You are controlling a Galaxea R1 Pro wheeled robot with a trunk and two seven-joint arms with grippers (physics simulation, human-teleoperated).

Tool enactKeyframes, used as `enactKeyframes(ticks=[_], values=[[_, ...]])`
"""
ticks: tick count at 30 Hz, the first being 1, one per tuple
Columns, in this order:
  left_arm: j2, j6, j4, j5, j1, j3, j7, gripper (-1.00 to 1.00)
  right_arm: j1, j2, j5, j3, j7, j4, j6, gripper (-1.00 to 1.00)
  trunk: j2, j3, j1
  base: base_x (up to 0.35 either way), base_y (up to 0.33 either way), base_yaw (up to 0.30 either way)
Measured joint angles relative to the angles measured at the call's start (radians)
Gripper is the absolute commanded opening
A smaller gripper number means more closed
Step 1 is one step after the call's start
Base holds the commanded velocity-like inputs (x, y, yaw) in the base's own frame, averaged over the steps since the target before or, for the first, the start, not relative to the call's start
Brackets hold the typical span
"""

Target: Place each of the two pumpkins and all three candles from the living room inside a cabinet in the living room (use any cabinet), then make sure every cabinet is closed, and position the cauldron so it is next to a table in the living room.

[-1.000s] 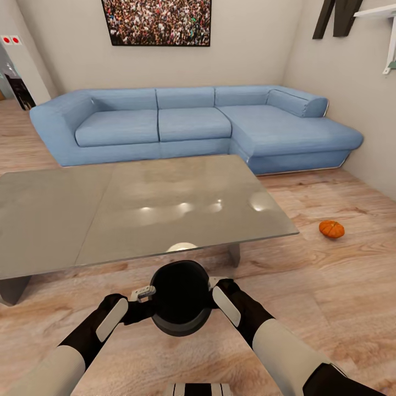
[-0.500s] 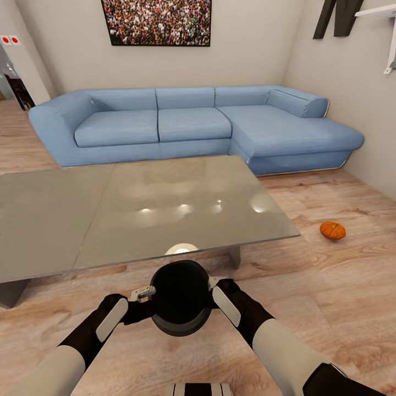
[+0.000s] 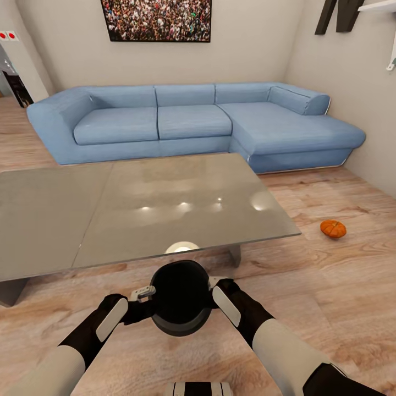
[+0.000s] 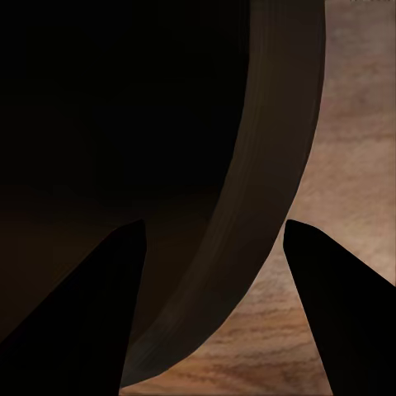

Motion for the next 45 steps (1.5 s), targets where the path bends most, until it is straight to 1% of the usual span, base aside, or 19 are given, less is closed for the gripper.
enactKeyframes(ticks=[25,28,45], values=[[0.000,0.001,0.000,0.000,0.000,0.000,0.001,-1.00,0.000,0.000,-0.002,0.000,-0.001,0.001,0.000,-1.00,0.000,0.000,0.000,0.031,0.000,0.000],[0.000,0.001,0.001,-0.002,0.000,0.000,0.001,-1.00,0.000,0.000,0.000,-0.001,0.004,0.004,-0.001,-1.00,-0.001,-0.012,0.001,0.000,0.000,0.000],[0.000,0.001,0.000,0.000,0.000,0.000,0.001,-1.00,0.000,0.000,-0.003,0.001,-0.002,0.000,0.000,-1.00,-0.001,-0.012,0.001,0.027,0.000,0.000]])
